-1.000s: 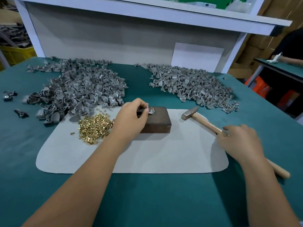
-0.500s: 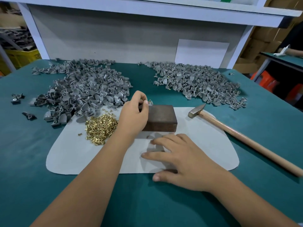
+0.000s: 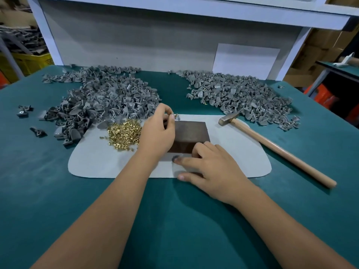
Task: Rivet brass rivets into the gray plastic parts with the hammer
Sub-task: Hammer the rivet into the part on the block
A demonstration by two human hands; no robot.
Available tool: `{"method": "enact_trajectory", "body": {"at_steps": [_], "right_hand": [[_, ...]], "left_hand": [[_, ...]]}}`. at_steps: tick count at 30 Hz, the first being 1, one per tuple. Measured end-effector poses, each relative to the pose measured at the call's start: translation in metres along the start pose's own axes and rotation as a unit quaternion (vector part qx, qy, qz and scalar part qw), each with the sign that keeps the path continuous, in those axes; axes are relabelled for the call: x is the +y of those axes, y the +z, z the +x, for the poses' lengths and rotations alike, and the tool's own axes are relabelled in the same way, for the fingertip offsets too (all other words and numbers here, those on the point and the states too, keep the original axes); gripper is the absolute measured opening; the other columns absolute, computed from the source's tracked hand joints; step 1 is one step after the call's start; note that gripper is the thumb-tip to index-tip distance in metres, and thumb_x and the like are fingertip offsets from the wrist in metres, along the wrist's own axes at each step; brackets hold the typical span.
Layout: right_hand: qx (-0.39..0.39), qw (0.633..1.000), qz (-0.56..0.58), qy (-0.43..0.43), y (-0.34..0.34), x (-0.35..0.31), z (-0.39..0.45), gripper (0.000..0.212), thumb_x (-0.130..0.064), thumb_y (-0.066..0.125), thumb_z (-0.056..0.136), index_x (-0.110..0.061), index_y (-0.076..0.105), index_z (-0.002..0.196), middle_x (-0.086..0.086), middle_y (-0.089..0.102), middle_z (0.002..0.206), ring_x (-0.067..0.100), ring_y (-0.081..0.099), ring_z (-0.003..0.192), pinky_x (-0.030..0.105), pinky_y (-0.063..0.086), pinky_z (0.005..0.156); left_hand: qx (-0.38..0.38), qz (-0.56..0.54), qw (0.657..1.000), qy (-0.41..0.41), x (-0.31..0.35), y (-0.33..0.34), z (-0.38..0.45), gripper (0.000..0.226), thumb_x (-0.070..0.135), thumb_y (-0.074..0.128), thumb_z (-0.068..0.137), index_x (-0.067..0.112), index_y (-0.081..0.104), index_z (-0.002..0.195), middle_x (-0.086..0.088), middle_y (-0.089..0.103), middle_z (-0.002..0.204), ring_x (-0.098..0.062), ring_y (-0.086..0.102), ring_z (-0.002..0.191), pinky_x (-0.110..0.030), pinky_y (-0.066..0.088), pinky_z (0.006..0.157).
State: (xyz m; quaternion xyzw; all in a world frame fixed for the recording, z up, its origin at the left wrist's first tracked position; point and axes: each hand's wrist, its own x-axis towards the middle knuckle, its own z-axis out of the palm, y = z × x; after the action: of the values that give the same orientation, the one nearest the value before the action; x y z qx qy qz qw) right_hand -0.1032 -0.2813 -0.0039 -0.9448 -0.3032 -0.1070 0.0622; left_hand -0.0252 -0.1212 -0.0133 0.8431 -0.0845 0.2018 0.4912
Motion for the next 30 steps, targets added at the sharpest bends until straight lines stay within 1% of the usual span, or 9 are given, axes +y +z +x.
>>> {"method": "enact_trajectory", "body": {"at_steps": [3,6,9,11,18,20,23,27,30], "right_hand": [[0.169,0.985,0.029,0.008,-0.002,0.014,-0.003,0.031,-0.043,0.052,0.091,-0.021,0.073,0.099,-0.003,0.057,0.077,0.017,0.053,0.072,0.030,0.042,0.064],[0.259,0.939,0.010,0.226,-0.016,0.057,-0.003,0.024,-0.027,0.053,0.095,-0.012,0.071,0.101,0.006,0.058,0.083,0.027,0.054,0.079,0.032,0.037,0.067],[0.120,0.881,-0.105,0.445,-0.022,0.097,-0.017,0.033,-0.027,0.051,0.093,-0.006,0.061,0.116,0.019,0.055,0.108,0.036,0.047,0.100,0.041,0.038,0.083],[0.027,0.859,-0.114,0.499,-0.022,0.105,-0.026,0.034,-0.031,0.046,0.094,-0.005,0.061,0.110,0.020,0.053,0.111,0.038,0.045,0.104,0.043,0.039,0.088],[0.010,0.867,-0.102,0.488,-0.030,0.101,-0.023,0.032,-0.035,0.043,0.098,-0.005,0.053,0.094,0.013,0.054,0.088,0.032,0.047,0.081,0.035,0.040,0.066],[0.030,0.866,-0.105,0.488,-0.033,0.095,-0.022,0.028,-0.034,0.043,0.098,-0.008,0.046,0.091,0.010,0.051,0.079,0.032,0.047,0.074,0.035,0.037,0.062],[0.108,0.871,-0.091,0.470,-0.038,0.088,-0.024,0.023,-0.033,0.047,0.097,-0.010,0.044,0.093,0.007,0.050,0.069,0.033,0.050,0.068,0.036,0.038,0.059],[0.226,0.872,0.010,0.433,-0.045,0.073,-0.018,0.016,-0.036,0.053,0.093,-0.021,0.050,0.095,-0.003,0.053,0.067,0.029,0.050,0.064,0.034,0.035,0.056],[0.223,0.861,0.157,0.430,-0.044,0.062,-0.004,0.010,-0.036,0.061,0.088,-0.028,0.058,0.093,-0.008,0.058,0.069,0.021,0.055,0.062,0.031,0.038,0.055]], "left_hand": [[-0.004,-0.005,1.000,-0.015,-0.002,0.000,0.001,0.009,0.025,0.045,0.102,0.029,0.045,0.094,0.016,0.058,0.074,0.009,0.048,0.057,-0.021,0.028,0.051],[-0.011,-0.028,0.999,-0.035,-0.004,0.001,0.002,0.008,0.026,0.049,0.101,0.030,0.051,0.094,0.020,0.061,0.089,0.004,0.051,0.070,-0.023,0.033,0.056],[-0.025,-0.056,0.997,-0.048,-0.005,0.000,0.003,0.007,0.024,0.057,0.097,0.025,0.062,0.093,0.015,0.065,0.100,-0.003,0.058,0.096,-0.026,0.046,0.076],[-0.047,-0.079,0.995,-0.047,-0.005,-0.002,0.003,0.010,0.021,0.062,0.094,0.026,0.066,0.086,0.014,0.065,0.108,-0.002,0.058,0.104,-0.026,0.044,0.089],[-0.065,-0.082,0.993,-0.053,-0.003,-0.007,0.003,0.018,0.017,0.068,0.091,0.030,0.066,0.079,0.008,0.063,0.121,-0.008,0.054,0.116,-0.013,0.037,0.095],[-0.059,-0.078,0.994,-0.053,-0.003,-0.007,0.003,0.016,0.016,0.068,0.091,0.028,0.067,0.081,0.007,0.064,0.120,-0.006,0.056,0.111,-0.005,0.036,0.089],[-0.037,-0.076,0.995,-0.054,-0.005,-0.006,0.003,0.010,0.015,0.069,0.090,0.024,0.070,0.084,0.006,0.064,0.116,-0.005,0.058,0.104,-0.012,0.041,0.090],[-0.026,-0.076,0.995,-0.052,-0.005,-0.005,0.001,0.009,0.015,0.071,0.088,0.023,0.071,0.083,0.007,0.065,0.113,0.000,0.059,0.097,-0.009,0.042,0.088],[-0.031,-0.084,0.994,-0.057,-0.005,-0.007,0.001,0.008,0.014,0.072,0.087,0.021,0.071,0.083,0.007,0.064,0.114,0.008,0.058,0.095,0.001,0.040,0.082]]}}
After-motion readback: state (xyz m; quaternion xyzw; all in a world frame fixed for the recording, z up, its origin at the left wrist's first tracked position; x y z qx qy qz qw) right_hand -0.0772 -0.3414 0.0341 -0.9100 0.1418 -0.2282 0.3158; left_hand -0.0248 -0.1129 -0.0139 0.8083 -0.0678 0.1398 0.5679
